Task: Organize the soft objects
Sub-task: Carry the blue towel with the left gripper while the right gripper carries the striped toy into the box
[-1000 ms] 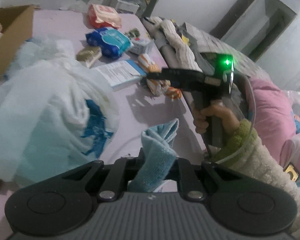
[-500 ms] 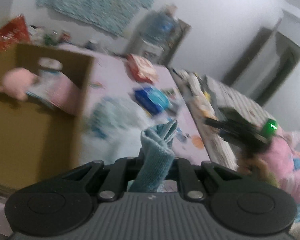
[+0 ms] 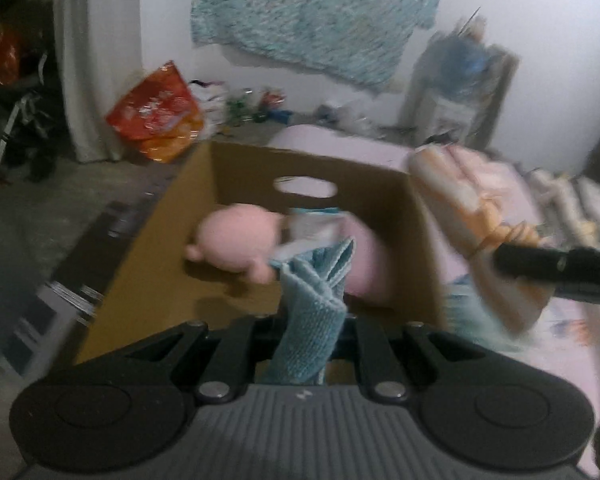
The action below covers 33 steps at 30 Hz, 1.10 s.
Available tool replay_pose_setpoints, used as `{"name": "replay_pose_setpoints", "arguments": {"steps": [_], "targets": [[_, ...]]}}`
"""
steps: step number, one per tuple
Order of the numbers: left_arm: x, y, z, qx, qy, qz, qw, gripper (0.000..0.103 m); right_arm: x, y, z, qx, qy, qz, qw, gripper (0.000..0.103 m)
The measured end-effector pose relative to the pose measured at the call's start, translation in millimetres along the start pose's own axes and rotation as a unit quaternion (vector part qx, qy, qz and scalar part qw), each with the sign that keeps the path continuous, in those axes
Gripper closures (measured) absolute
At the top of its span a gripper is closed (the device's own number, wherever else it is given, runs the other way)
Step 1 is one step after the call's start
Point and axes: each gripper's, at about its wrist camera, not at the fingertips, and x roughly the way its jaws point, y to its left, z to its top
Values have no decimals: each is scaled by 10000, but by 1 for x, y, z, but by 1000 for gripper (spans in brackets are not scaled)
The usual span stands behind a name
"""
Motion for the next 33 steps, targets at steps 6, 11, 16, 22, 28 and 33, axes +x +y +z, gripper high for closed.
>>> {"name": "replay_pose_setpoints", "arguments": {"steps": [6, 11, 16, 22, 28, 33], "targets": [[53, 29, 16, 185, 504, 642, 9965, 90, 100, 15, -4, 100, 755, -764, 9942, 68], [92, 41, 24, 268, 790, 1044, 9910, 90, 149, 6, -12, 568, 1099, -1270, 9842, 67], [113, 44, 26, 386, 821, 1225, 9883, 90, 180, -8, -23, 977, 1278, -1457, 9762, 66], [126, 59, 31, 262, 827, 1227, 9886, 79, 213, -17, -29, 1237, 1571, -1449, 9690, 64], [118, 63, 37, 234, 602, 1235, 9902, 47, 232, -24, -42, 1181, 1804, -1534, 9644, 64], [107, 68, 46, -18, 410, 1097, 9931, 43, 243, -28, -42, 1215, 1871, -1526, 9628, 65]]}}
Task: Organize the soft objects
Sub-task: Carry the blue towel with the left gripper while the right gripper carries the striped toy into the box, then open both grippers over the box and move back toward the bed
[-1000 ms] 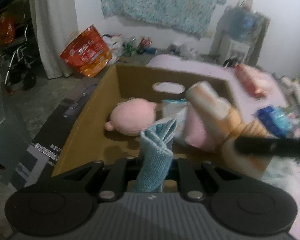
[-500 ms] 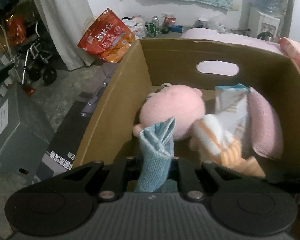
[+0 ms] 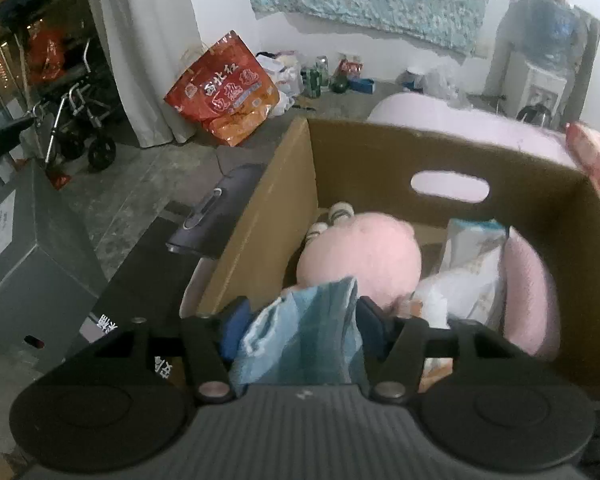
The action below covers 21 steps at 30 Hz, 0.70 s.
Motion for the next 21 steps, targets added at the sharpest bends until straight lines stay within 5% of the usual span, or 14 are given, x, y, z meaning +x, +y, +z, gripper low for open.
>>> {"name": "replay_pose_setpoints", "arguments": {"steps": [13, 21], "targets": [[-13, 9, 2, -379, -75, -196, 9991, 37, 19, 25, 7, -581, 432, 231, 9971, 64], [-32, 17, 3, -630, -210, -278, 9974, 26, -3, 40, 9, -980, 191, 60, 9950, 47]]}}
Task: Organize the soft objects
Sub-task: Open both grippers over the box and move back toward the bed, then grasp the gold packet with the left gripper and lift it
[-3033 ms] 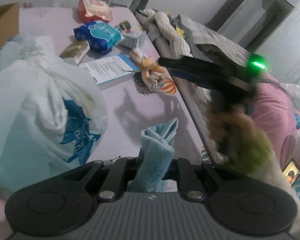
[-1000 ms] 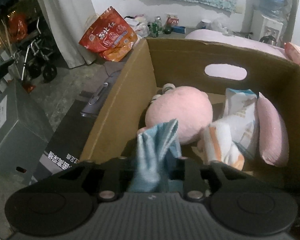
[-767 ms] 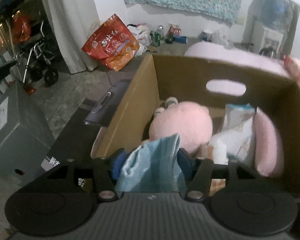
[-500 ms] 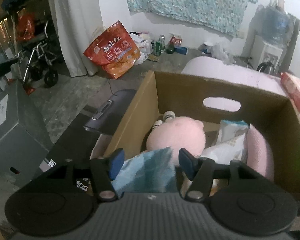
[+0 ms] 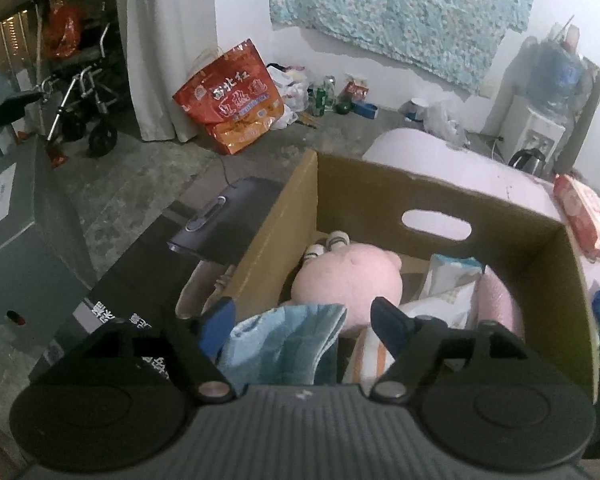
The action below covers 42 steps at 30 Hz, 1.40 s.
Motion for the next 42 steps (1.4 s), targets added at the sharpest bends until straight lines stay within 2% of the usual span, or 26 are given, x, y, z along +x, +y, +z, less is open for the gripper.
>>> {"name": "replay_pose_setpoints", "arguments": {"steps": [4, 7, 10, 11, 13, 14, 16, 19, 23, 26, 30, 33, 35, 36, 39, 42], "targets": [[-12, 1, -1, -17, -74, 18, 10000, 25, -21, 7, -2, -221, -100, -10, 9997, 46], [-19, 2, -3, 9, -82, 15, 10000, 25, -43, 14, -10, -715, -161, -107, 9973, 46], [-23, 2, -6, 37, -78, 21, 10000, 25, -66, 22, -22, -1664, -233, -554, 9842, 46], [-25, 1, -7, 44, -73, 17, 10000, 25, -71, 21, -29, -1966, -263, -784, 9770, 52], [-27, -2, -9, 58, -62, -11, 10000, 25, -79, 17, -39, -2509, -151, -1130, 9613, 55], [-27, -3, -10, 72, -57, -20, 10000, 25, -81, 15, -41, -2612, -85, -1222, 9575, 60], [-30, -6, -12, 101, -50, -26, 9999, 25, -84, 13, -46, -2793, -45, -1434, 9494, 63], [-33, -11, -14, 134, -53, -37, 9999, 25, -89, 13, -47, -2761, -52, -1507, 9492, 63], [-38, -19, -18, 232, -30, -53, 9997, 24, -96, 17, -42, -2574, -203, -1286, 9575, 60], [-44, -27, -21, 270, -62, -80, 9996, 23, -108, 17, -39, -2376, -503, -718, 9674, 58], [-57, -41, -25, 341, -103, -192, 9992, 19, -153, 8, -49, -2243, -1144, -127, 9677, 52], [-69, -60, -32, 508, -130, -413, 9978, 14, -189, -7, -74, -2019, -1637, 350, 9650, 44], [-76, -78, -39, 691, -81, -564, 9960, 13, -213, -26, -97, -1790, -1977, 628, 9617, 31], [-79, -88, -43, 780, -45, -662, 9947, 13, -223, -35, -110, -1671, -2132, 679, 9602, 30], [-89, -121, -55, 1075, 29, -1031, 9888, 11, -253, -68, -148, -1366, -2600, 661, 9536, 26], [-98, -159, -64, 1400, 9, -1323, 9813, 7, -281, -107, -184, -986, -3050, 426, 9463, 24]]}}
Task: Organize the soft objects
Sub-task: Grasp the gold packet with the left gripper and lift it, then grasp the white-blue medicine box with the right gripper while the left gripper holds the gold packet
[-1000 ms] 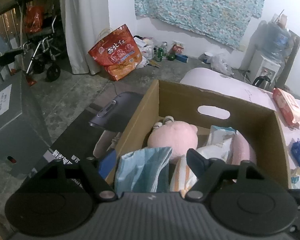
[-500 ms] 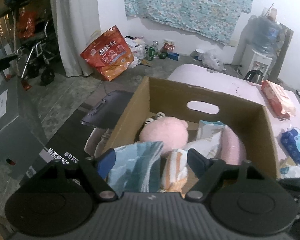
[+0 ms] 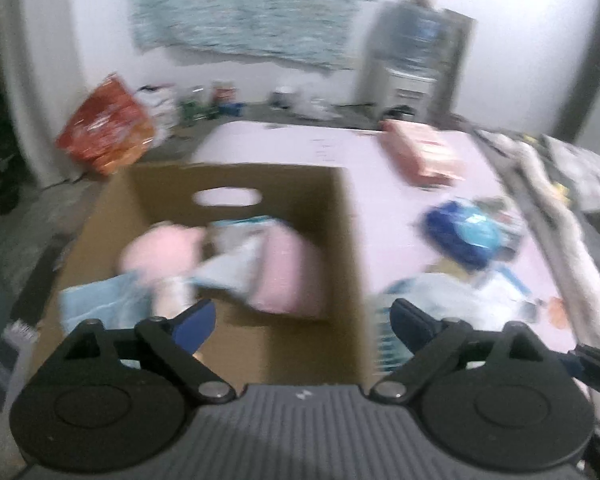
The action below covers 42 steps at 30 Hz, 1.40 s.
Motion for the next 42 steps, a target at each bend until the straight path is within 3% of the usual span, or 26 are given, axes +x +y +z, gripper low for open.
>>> {"name": "replay_pose_setpoints", "arguments": {"steps": [6, 10, 13, 17, 23, 28, 32, 36, 39, 41, 42], "targets": [[25, -90, 11, 916, 118, -302, 9953, 4, -74, -77, -24, 970, -610, -922, 9891, 23], [60, -152, 14, 1932, 280, -239, 9805, 4, -93, -124, -39, 1842, -753, -1117, 9736, 23], [89, -187, 19, 2540, 448, -218, 9659, 4, -93, -140, -49, 2042, -712, -1174, 9693, 23], [146, -209, 33, 2854, 996, -91, 9532, 6, -90, -148, -56, 2121, -713, -1179, 9675, 23], [223, -198, 45, 2243, 2039, -87, 9529, 25, -84, -166, -54, 2291, -763, -1159, 9635, 23], [247, -183, 46, 1782, 2450, -306, 9525, 33, -74, -172, -45, 2157, -671, -1333, 9650, 23], [256, -177, 44, 1632, 2635, -412, 9499, 41, -62, -171, -35, 2033, -574, -1465, 9664, 23], [258, -169, 46, 1443, 2589, -456, 9540, 44, -49, -160, -22, 1629, -491, -1652, 9715, 24], [253, -160, 51, 1179, 2438, -416, 9617, 45, -36, -150, -5, 1108, -397, -1770, 9772, 34], [246, -151, 57, 931, 2291, -453, 9679, 45, -24, -147, 8, 825, -249, -1647, 9826, 49], [242, -146, 60, 804, 2223, -454, 9706, 45, -13, -146, 16, 645, -102, -1602, 9849, 52]]}}
